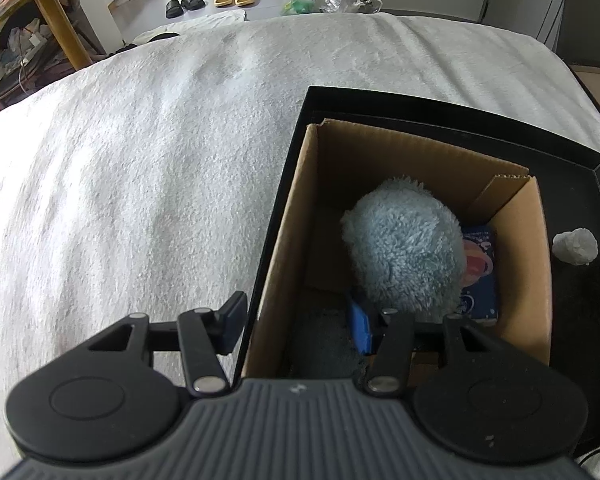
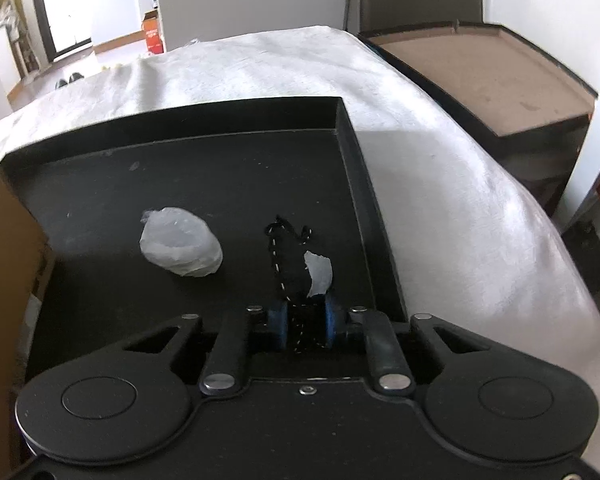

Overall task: Organize soft objects
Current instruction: 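Move the right tool to the black-and-white plush and grasp it, then carry the black-and-white plush into the box and open the right tool, then move the right tool to the clear plastic bag ball and grasp it, then carry the clear plastic bag ball into the box and open the right tool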

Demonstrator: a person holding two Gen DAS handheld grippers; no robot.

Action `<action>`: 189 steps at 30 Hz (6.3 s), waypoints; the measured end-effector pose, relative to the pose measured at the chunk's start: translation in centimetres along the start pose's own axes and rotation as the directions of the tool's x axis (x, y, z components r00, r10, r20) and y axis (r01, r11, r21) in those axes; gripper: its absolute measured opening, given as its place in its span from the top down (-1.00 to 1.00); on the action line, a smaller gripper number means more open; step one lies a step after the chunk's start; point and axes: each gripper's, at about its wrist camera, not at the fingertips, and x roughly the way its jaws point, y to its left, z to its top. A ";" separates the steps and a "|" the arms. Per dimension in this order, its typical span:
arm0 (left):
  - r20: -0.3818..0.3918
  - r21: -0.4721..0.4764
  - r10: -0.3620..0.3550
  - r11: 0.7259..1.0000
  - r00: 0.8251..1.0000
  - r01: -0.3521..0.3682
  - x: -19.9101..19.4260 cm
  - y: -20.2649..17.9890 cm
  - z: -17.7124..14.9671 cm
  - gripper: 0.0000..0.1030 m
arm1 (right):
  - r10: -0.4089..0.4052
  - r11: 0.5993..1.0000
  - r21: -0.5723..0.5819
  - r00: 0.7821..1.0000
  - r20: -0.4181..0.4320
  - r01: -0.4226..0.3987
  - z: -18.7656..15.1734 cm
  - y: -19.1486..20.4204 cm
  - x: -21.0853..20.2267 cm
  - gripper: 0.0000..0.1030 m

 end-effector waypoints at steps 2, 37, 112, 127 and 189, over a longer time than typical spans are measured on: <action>0.000 0.001 -0.010 1.000 1.000 0.010 -0.3 0.1 -0.1 -0.01 | 0.009 1.000 0.011 1.000 -0.002 -0.009 0.0 -0.3 -0.4 0.75; 0.014 -0.065 -0.217 0.974 0.976 0.217 -3.3 4.8 -3.4 0.07 | 0.294 0.948 -0.137 0.956 0.015 -0.289 1.7 11.4 -14.5 0.74; -0.030 0.019 -0.006 1.000 1.000 0.007 1.5 0.6 1.4 -0.08 | 0.217 0.976 -0.017 0.976 0.028 -0.217 2.1 4.5 0.6 -0.41; -0.031 0.032 0.000 0.999 1.000 0.001 0.6 0.2 1.0 -0.09 | 0.217 0.976 0.011 0.975 0.046 -0.218 2.5 3.5 0.8 0.17; -0.046 -0.142 -0.305 0.944 0.951 0.297 -1.7 6.8 -4.1 0.74 | 0.360 0.910 -0.198 0.931 -0.055 -0.363 0.3 18.0 -14.5 0.12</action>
